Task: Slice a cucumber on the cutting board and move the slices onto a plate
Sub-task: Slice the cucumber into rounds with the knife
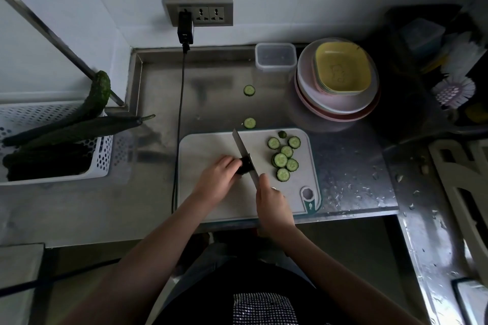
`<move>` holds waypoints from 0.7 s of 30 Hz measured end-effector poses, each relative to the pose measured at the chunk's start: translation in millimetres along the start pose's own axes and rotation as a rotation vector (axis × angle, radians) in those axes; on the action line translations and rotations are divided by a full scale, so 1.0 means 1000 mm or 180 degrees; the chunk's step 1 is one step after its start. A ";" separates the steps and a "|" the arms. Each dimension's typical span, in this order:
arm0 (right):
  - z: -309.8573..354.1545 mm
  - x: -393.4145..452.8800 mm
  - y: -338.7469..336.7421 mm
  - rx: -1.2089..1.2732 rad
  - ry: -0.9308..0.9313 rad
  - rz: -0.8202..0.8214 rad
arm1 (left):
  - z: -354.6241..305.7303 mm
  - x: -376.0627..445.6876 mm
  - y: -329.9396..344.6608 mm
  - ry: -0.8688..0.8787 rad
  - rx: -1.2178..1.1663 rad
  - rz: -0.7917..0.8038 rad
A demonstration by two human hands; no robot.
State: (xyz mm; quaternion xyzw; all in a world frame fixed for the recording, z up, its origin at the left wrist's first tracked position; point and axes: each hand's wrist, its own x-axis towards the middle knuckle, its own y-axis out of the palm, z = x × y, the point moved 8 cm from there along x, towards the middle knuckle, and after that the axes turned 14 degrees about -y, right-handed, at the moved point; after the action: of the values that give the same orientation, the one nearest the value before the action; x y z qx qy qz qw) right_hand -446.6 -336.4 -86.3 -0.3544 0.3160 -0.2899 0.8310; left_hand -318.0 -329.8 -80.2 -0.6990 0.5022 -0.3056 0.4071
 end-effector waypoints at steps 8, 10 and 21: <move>-0.004 0.004 0.011 -0.0164 0.0133 0.0262 | -0.004 0.001 -0.007 0.0083 0.0029 -0.0120; -0.006 0.005 0.009 -0.0088 0.0158 0.0241 | -0.004 0.000 -0.007 0.0075 0.0064 -0.0127; 0.006 0.001 -0.022 0.0587 0.0068 -0.0287 | -0.009 -0.006 -0.008 0.0300 0.0170 -0.0379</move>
State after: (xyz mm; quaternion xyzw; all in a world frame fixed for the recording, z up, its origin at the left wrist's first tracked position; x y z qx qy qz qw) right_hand -446.9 -347.3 -66.1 -0.2872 0.2805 -0.3586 0.8428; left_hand -323.3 -324.9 -69.0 -0.7014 0.4700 -0.3752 0.3827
